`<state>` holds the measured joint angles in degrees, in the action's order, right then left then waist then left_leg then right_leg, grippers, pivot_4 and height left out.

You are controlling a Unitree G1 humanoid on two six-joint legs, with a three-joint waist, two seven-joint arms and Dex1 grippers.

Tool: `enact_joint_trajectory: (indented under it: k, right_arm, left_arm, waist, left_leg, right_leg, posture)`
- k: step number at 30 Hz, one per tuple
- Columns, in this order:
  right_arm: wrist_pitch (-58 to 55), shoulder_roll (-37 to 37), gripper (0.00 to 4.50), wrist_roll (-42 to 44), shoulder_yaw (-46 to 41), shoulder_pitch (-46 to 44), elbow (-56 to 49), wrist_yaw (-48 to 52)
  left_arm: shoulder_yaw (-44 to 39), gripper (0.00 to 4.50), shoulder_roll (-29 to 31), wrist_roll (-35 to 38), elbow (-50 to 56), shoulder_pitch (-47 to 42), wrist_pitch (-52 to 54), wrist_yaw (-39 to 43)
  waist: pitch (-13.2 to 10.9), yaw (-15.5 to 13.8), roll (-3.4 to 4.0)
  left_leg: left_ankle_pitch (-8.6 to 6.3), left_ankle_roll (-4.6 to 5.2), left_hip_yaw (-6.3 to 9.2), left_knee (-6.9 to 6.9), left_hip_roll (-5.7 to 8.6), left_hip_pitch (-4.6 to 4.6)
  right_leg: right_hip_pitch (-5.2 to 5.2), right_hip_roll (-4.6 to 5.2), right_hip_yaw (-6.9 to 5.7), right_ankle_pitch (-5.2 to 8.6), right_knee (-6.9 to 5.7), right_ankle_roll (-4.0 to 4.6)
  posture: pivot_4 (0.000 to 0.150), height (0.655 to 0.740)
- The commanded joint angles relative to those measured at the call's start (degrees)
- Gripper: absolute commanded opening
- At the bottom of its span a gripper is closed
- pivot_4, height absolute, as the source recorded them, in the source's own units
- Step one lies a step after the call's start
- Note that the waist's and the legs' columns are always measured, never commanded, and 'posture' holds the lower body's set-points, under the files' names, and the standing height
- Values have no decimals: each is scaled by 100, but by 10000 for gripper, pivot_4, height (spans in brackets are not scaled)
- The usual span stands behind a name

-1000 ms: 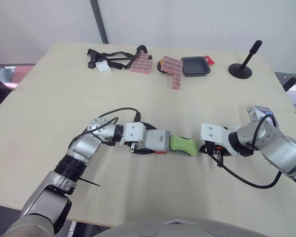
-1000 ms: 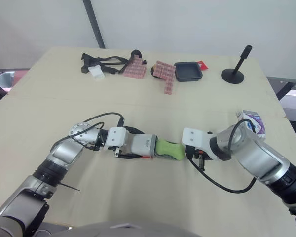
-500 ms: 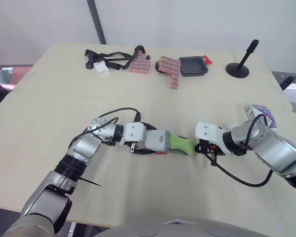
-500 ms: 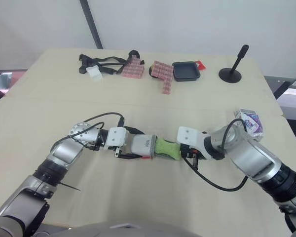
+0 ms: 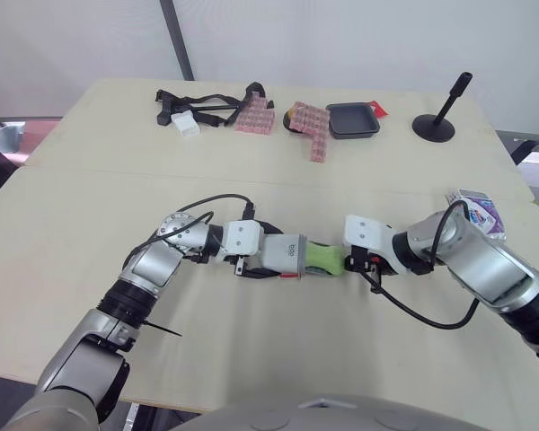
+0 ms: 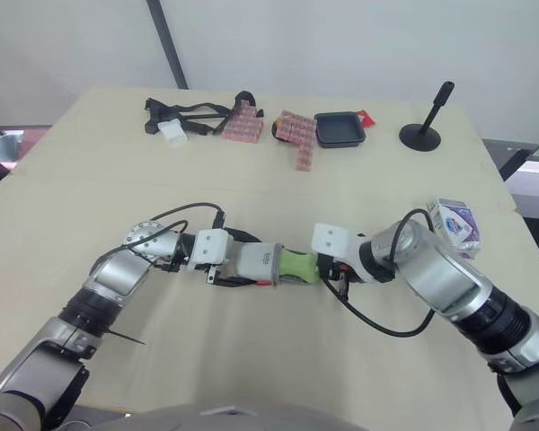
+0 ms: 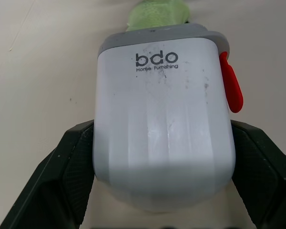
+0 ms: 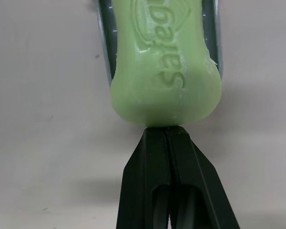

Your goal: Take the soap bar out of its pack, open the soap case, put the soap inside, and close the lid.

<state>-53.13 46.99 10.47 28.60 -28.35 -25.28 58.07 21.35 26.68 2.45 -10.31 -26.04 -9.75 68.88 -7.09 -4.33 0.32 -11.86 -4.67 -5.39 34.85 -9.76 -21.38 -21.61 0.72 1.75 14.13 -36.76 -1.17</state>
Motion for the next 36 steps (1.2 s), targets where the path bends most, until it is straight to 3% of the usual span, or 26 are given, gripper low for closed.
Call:
enact_joint_trajectory:
  k: [1, 23, 36]
  right_arm:
    - [39, -50, 294, 69, -109, -218, -202, 39]
    - [-145, -107, 294, 328, -229, -392, -362, 69]
    - [679, 256, 294, 992, -1796, 1270, -471, 35]
  left_arm:
    - [28, 34529, -55, 46, 144, -33, -64, 0]
    - [-11, 34529, -168, 139, 180, -1, -20, -91]
    - [-327, 34529, -191, 822, 248, 131, 130, 173]
  waist:
    - [0, -16, 0]
    - [0, -25, 0]
    - [0, -14, 0]
  left_leg:
    - [0, 1, 0, 0, 1, -1]
    - [0, 0, 0, -1, 2, -2]
    - [-2, -1, 0, -8, 1, -6]
  right_leg:
    - [-3, 1, 0, 0, -1, 0]
    - [-3, 1, -2, 0, -13, 0]
    - [-2, 2, -2, 0, 19, 0]
  posture:
    - [1500, 7400]
    - [1500, 7400]
    - [1500, 7400]
